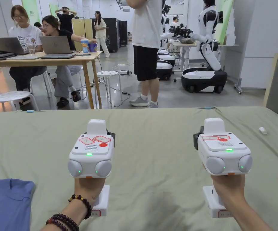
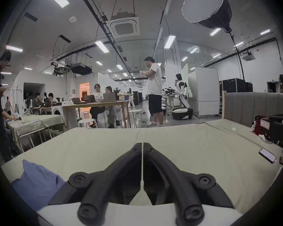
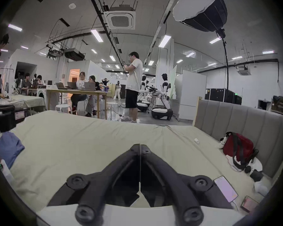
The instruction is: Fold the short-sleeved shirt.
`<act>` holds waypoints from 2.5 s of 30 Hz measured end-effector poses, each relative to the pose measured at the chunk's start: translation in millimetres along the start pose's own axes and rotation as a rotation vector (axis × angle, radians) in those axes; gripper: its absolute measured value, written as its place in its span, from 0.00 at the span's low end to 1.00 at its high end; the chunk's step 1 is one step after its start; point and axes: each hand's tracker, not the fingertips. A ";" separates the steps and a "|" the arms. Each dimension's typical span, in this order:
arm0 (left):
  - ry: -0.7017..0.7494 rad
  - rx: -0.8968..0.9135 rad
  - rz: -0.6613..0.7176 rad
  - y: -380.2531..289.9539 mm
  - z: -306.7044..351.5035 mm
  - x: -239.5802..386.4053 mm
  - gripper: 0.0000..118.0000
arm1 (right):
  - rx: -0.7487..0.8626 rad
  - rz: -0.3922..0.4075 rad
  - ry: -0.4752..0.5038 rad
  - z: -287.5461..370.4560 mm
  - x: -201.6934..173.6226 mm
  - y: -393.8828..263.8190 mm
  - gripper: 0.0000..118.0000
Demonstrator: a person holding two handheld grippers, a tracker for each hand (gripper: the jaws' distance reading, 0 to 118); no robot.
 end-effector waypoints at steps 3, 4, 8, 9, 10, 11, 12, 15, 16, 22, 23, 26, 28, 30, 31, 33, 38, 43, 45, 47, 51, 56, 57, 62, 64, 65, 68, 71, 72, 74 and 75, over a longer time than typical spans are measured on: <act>-0.037 0.005 0.031 -0.5 2.8 -0.8 0.00 | -0.014 -0.036 0.036 -0.8 4.1 -0.5 0.00; -0.037 0.003 0.025 -0.8 3.0 0.5 0.00 | -0.013 -0.032 0.031 -0.5 3.3 -0.7 0.00; -0.033 0.013 -0.005 -4.9 4.6 -0.5 0.00 | 0.000 0.020 0.023 -1.1 -7.1 -1.3 0.00; -0.031 0.012 0.004 -5.0 5.4 -3.7 0.00 | 0.004 0.018 0.032 -1.9 -11.7 0.0 0.00; -0.024 0.009 0.014 -5.4 7.2 -8.6 0.00 | 0.007 0.017 0.041 -3.3 -18.0 1.9 0.00; -0.016 0.007 0.023 -6.3 9.6 -15.1 0.00 | 0.011 0.016 0.054 -2.9 -26.3 4.0 0.00; -0.009 0.006 0.022 -7.4 12.5 -22.6 0.00 | 0.017 0.018 0.067 -3.9 -36.8 6.1 0.00; 0.050 0.009 -0.011 -12.1 23.0 -56.6 0.00 | 0.046 0.019 0.141 -0.2 -77.7 12.5 0.00; 0.070 0.007 -0.007 -14.5 28.0 -72.6 0.00 | 0.052 0.021 0.171 1.3 -93.7 14.4 0.00; 0.270 -0.028 0.020 -25.1 57.3 -173.1 0.00 | 0.054 0.022 0.356 0.3 -193.7 18.9 0.00; 0.296 -0.032 0.031 -26.5 63.9 -188.3 0.00 | 0.052 0.027 0.386 0.1 -211.0 18.0 0.00; 0.365 -0.043 0.030 -29.9 80.6 -227.3 0.00 | 0.042 0.020 0.477 8.5 -253.0 17.1 0.00; 0.398 -0.046 0.025 -31.5 90.1 -246.2 0.00 | 0.045 0.031 0.510 17.8 -273.0 20.5 0.00; 0.411 -0.051 0.026 -32.5 95.0 -257.1 0.00 | 0.049 0.040 0.525 22.1 -286.3 18.9 0.00; 0.413 -0.050 0.026 -33.3 96.3 -260.3 0.00 | 0.049 0.038 0.529 21.6 -290.5 17.1 0.00; 0.406 -0.058 0.023 -34.7 96.3 -262.0 0.00 | 0.041 0.028 0.539 21.2 -295.0 16.5 0.00; 0.315 -0.249 0.046 -45.2 76.9 -261.9 0.00 | 0.044 0.041 0.538 20.9 -293.9 16.0 0.00; 0.197 -0.676 0.223 -74.5 37.8 -271.2 0.51 | 0.023 0.015 0.537 18.3 -288.2 8.0 0.00; 0.225 -0.753 0.245 -94.0 30.9 -271.9 0.98 | 0.017 0.013 0.538 17.8 -286.4 3.8 0.00; 0.274 -0.735 0.201 -109.0 28.7 -272.8 0.97 | 0.012 0.026 0.541 15.9 -286.1 -1.9 0.00; 0.283 -0.800 0.212 -132.7 24.3 -276.0 0.96 | -0.005 0.036 0.548 10.1 -286.0 -10.7 0.00; 0.274 -0.792 0.250 -145.1 13.3 -278.3 0.98 | -0.017 0.052 0.556 10.6 -284.6 -14.2 0.00; 0.265 -0.801 0.246 -147.8 8.5 -280.0 0.98 | -0.022 0.055 0.557 9.8 -285.0 -15.8 0.00; 0.259 -0.827 0.177 -165.0 3.0 -272.3 0.99 | -0.038 0.077 0.564 5.4 -286.6 -27.7 0.00; 0.271 -0.814 0.177 -161.9 6.7 -270.3 0.80 | -0.041 0.084 0.561 6.3 -286.5 -28.2 0.00; 0.272 -0.814 0.166 -158.8 8.8 -270.0 0.66 | -0.044 0.084 0.560 6.0 -287.0 -28.6 0.00; 0.325 -0.771 0.118 -148.0 17.3 -269.1 0.50 | -0.051 0.081 0.562 2.6 -290.0 -31.7 0.00; 0.310 -0.750 0.123 -145.4 24.0 -278.7 0.05 | -0.057 0.068 0.569 4.0 -291.3 -30.9 0.00; 0.315 -0.759 0.120 -146.8 24.9 -281.6 0.05 | -0.063 0.062 0.571 4.5 -291.5 -30.3 0.00; 0.297 -0.751 0.116 -148.1 24.6 -284.2 0.05 | -0.060 0.065 0.571 6.9 -291.0 -30.0 0.00; 0.296 -0.743 0.112 -147.5 26.5 -283.6 0.05 | -0.053 0.072 0.568 8.8 -290.0 -28.5 0.00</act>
